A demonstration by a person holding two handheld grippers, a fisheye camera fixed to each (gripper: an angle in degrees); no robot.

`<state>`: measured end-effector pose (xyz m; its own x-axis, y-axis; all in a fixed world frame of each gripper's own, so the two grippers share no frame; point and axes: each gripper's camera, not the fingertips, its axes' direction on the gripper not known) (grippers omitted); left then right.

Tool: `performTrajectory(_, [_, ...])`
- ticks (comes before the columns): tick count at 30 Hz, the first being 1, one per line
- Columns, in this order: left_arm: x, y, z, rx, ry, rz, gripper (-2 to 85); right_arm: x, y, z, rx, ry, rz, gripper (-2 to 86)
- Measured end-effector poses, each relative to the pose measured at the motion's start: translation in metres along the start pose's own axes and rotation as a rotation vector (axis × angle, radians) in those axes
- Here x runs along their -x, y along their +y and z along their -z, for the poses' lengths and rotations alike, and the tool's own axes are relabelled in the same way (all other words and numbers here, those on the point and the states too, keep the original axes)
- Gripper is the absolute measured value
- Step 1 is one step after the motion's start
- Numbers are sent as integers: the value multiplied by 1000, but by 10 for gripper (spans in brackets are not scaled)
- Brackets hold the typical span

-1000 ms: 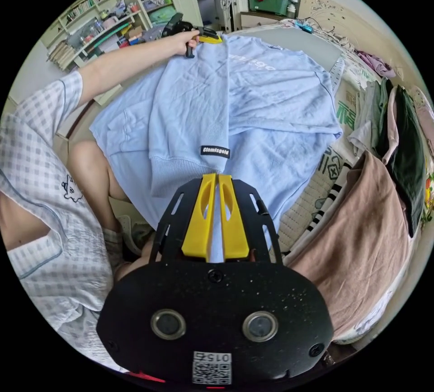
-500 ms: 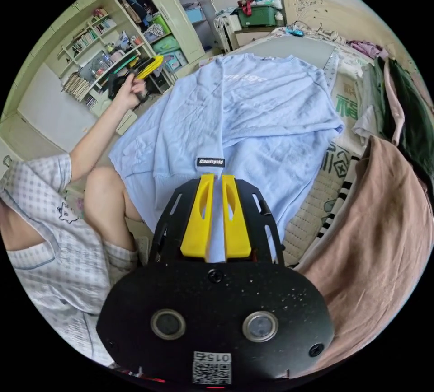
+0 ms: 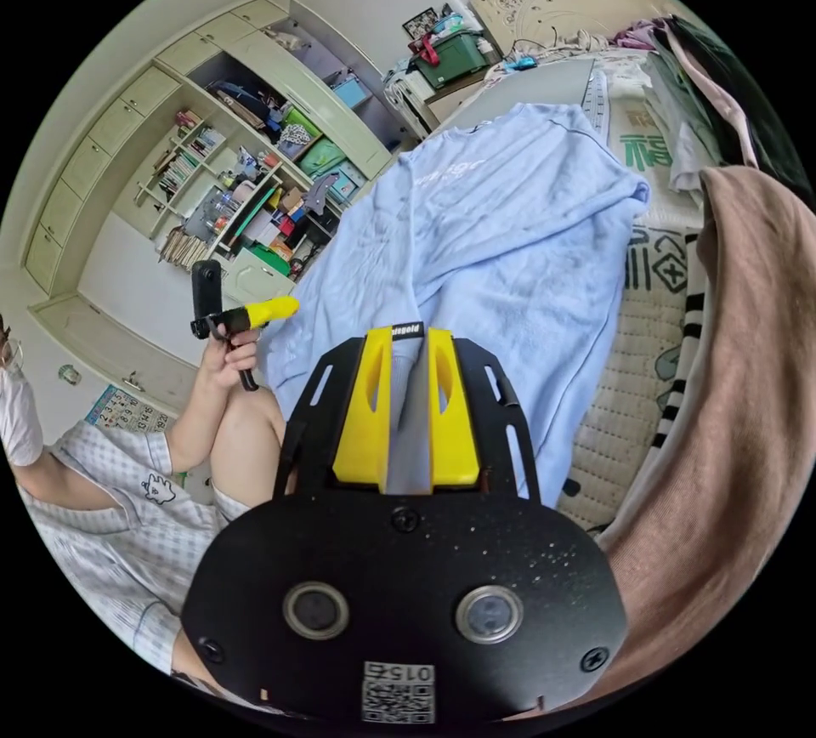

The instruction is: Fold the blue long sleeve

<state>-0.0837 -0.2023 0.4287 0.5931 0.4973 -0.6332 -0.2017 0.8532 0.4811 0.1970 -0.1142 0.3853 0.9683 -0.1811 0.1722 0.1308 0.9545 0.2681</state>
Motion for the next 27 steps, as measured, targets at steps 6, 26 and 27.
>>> performTrajectory(6, [-80, 0, -70, 194, -189, -364, 98, -4, -2, 17, 2, -11, -17, 66])
performTrajectory(26, [-119, 16, -111, 336, -319, -499, 75, 5, 0, 10, 41, 16, 18, 66])
performTrajectory(27, [-119, 16, -111, 334, -317, -497, 73, 2, 2, 9, 34, 17, 5, 75])
